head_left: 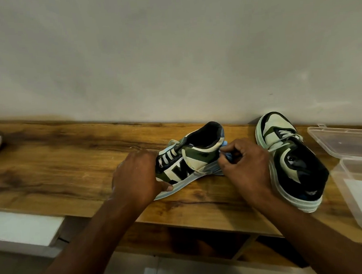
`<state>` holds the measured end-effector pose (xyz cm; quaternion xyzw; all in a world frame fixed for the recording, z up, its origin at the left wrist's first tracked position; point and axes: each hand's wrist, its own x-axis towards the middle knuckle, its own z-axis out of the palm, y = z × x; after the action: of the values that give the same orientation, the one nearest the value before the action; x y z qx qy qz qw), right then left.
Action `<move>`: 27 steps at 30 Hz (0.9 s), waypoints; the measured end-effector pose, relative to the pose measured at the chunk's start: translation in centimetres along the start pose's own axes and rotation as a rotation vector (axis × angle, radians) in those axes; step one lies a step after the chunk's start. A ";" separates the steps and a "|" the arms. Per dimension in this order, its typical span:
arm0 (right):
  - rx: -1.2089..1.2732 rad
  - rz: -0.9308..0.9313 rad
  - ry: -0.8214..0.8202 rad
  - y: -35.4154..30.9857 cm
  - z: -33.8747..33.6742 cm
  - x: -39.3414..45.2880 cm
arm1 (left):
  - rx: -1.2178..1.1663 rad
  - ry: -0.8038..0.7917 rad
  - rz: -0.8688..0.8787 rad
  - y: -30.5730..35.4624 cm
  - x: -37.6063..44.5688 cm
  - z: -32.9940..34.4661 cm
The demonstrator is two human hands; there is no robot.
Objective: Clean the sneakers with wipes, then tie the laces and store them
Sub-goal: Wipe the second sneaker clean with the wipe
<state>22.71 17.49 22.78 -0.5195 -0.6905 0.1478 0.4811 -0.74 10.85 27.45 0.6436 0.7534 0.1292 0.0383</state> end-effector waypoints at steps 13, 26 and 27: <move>-0.009 0.083 0.067 1.7 -0.3 2.1 | 0.252 0.112 0.579 4.7 -1.4 6.3; 0.013 0.016 -0.033 0.1 2.0 0.2 | 0.132 0.025 0.439 4.6 -0.4 6.5; 0.001 -0.022 -0.044 -0.2 2.1 -0.1 | 0.128 0.024 0.429 4.7 -0.4 6.5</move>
<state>20.92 17.97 21.87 -0.5084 -0.7063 0.1543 0.4678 5.29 12.05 22.26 0.7888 0.6061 0.0939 -0.0401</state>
